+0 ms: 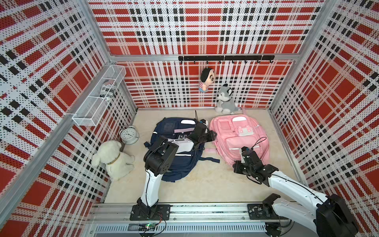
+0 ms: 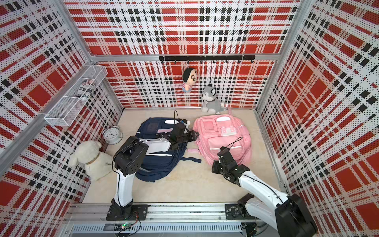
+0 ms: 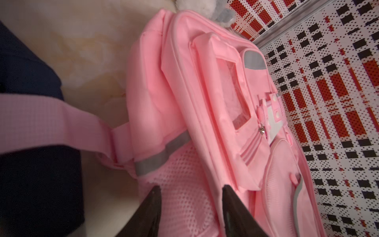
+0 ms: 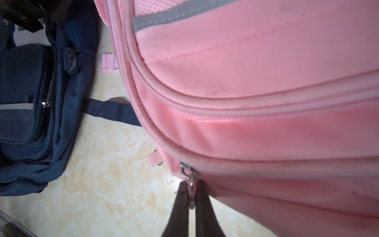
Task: Zip up the backpack
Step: Zip the zipper on the backpack.
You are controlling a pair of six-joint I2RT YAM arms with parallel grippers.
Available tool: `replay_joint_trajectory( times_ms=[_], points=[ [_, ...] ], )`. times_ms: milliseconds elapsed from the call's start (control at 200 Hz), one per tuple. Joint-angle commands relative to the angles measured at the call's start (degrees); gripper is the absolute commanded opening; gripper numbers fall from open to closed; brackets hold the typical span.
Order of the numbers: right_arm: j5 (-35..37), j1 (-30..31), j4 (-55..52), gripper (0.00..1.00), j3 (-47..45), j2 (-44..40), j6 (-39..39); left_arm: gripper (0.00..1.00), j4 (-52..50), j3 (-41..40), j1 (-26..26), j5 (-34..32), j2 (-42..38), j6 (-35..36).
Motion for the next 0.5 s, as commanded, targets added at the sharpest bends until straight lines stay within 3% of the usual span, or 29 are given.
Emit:
replay_joint_trajectory(
  times_ms=[0,251,496],
  points=[
    [0.04,-0.25,4.38,0.0,-0.46,-1.35,0.59,0.53,-4.13,-0.36,-2.74,-1.59,-4.69,0.87],
    [-1.04,-0.25,8.24,0.0,-1.0,2.14,0.28,0.52,-4.36,-5.34,-5.05,1.21,-9.09,-5.45],
    [1.13,-0.06,9.0,0.0,0.92,3.8,-1.61,0.45,-3.23,-9.58,-9.13,2.22,-10.94,-10.08]
  ],
)
